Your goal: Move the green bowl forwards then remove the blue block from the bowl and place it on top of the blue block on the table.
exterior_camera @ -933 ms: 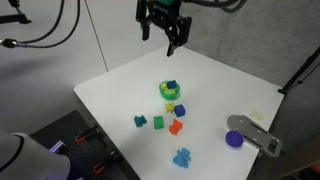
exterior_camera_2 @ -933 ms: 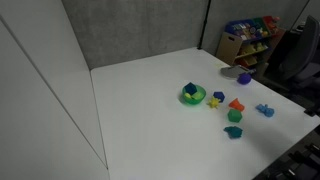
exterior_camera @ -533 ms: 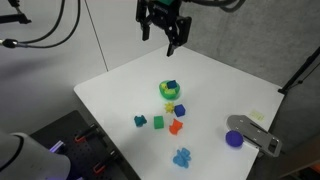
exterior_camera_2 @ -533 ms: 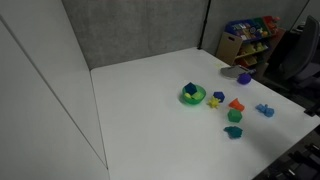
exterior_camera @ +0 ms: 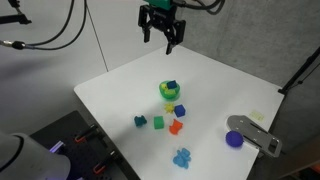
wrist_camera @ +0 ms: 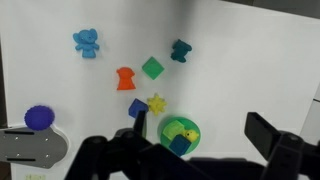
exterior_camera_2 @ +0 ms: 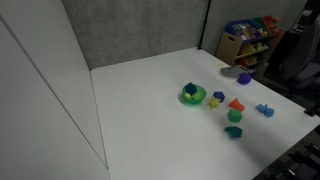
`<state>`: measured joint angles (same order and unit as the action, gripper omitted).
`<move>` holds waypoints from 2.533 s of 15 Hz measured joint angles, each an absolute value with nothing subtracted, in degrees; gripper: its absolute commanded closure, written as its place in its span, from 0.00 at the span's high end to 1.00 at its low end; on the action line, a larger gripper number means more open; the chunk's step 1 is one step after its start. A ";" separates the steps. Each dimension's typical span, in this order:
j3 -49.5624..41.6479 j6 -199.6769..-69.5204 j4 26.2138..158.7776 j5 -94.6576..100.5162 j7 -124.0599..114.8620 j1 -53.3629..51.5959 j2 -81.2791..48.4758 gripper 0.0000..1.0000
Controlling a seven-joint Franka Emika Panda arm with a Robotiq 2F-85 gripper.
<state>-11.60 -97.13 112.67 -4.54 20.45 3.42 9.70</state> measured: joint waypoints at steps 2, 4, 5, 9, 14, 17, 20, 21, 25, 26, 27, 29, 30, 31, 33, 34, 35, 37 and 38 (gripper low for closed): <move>-9.62 -99.53 111.92 -4.17 19.59 3.20 7.22 1.00; -7.79 -102.27 111.19 -3.86 19.37 2.76 4.57 1.00; -6.93 -103.75 110.84 -3.82 19.36 2.52 3.16 1.00; -3.93 -111.01 109.85 -3.56 20.52 1.38 -2.75 1.00; -0.92 -121.69 109.61 -0.64 27.20 0.81 -9.53 1.00; 0.23 -124.65 109.53 0.36 28.81 0.79 -12.52 1.00; 0.53 -124.90 109.30 0.66 28.81 0.79 -13.42 1.00; 0.53 -124.90 109.18 0.66 28.82 0.79 -13.41 1.00; 0.70 -124.87 109.09 0.67 29.08 0.79 -13.97 1.00; 0.93 -124.87 109.02 0.67 29.78 0.80 -14.73 1.00; 1.28 -124.90 108.90 0.67 30.84 0.81 -15.90 1.00; 2.28 -125.26 108.39 0.80 33.27 0.78 -19.11 1.00; 2.81 -125.95 108.01 1.18 34.37 0.76 -20.94 1.00; 3.35 -126.93 107.60 1.96 35.38 0.71 -22.92 1.00; 4.30 -128.88 106.42 3.60 37.05 0.62 -26.68 1.00; 4.67 -129.85 105.62 4.63 37.66 0.52 -28.69 1.00; 4.84 -130.86 104.66 5.77 37.98 0.30 -30.71 1.00; 4.99 -132.79 102.52 7.69 38.13 -0.27 -34.54 1.00; 5.07 -133.77 101.36 8.40 38.16 -0.50 -36.40 1.00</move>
<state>5.07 -133.77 101.36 8.40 38.16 -0.50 -36.40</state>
